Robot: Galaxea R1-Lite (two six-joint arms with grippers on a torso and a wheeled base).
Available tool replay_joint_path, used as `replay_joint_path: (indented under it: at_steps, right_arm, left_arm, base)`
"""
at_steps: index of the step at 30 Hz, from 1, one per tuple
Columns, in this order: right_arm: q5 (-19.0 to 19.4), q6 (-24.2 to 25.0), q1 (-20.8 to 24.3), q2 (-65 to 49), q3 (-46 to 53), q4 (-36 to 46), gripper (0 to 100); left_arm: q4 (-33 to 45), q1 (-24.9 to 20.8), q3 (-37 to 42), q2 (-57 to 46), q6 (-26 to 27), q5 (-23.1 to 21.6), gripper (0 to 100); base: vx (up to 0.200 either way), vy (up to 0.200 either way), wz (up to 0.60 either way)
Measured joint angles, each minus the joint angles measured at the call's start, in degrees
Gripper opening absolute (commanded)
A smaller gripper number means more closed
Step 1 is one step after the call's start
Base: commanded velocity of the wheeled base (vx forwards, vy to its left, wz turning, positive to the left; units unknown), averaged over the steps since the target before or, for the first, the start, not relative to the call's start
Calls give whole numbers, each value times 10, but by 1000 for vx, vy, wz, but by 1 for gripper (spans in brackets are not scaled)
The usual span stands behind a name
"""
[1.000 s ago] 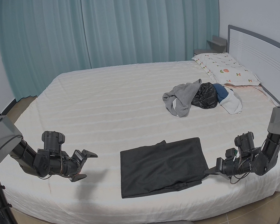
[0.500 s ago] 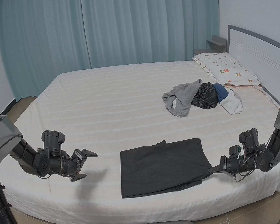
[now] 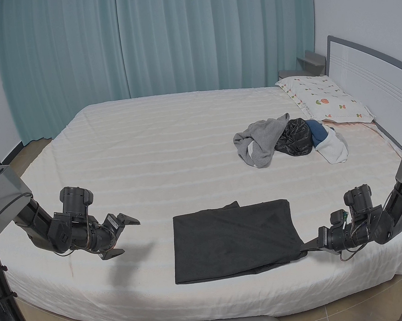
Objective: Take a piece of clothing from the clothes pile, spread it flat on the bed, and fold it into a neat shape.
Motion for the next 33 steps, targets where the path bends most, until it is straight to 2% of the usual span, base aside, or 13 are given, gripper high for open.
replay_joint_path:
  at_steps: [9, 16, 21, 24, 29, 30, 33]
  right_arm:
    - [0, 4, -4, 9, -22, -2, 100]
    - [-5, 97, -6, 38, -127, -9, 100]
    - [-39, 158, -7, 85, -207, -12, 100]
    - [-70, 176, -6, 118, -255, -13, 100]
    - [-94, 201, 3, 171, -318, -21, 100]
    - [-96, 204, 5, 180, -326, -30, 0]
    - [-97, 209, 10, 200, -338, -54, 0]
  left_arm:
    - [0, 0, 0, 0, 0, 0, 100]
    - [-1, 0, 0, 0, -1, 0, 100]
    - [-1, 0, 0, 0, -1, 0, 100]
    - [-2, 0, 0, 0, -1, 0, 100]
    - [-2, 0, 0, 0, -1, 0, 100]
    - [-2, 0, 0, 0, -1, 0, 100]
    - [-2, 0, 0, 0, -1, 0, 100]
  base:
    - [0, 0, 0]
    - [0, 0, 0]
    - [0, 0, 0]
    - [0, 0, 0]
    - [0, 0, 0]
    - [0, 0, 0]
    - [0, 0, 0]
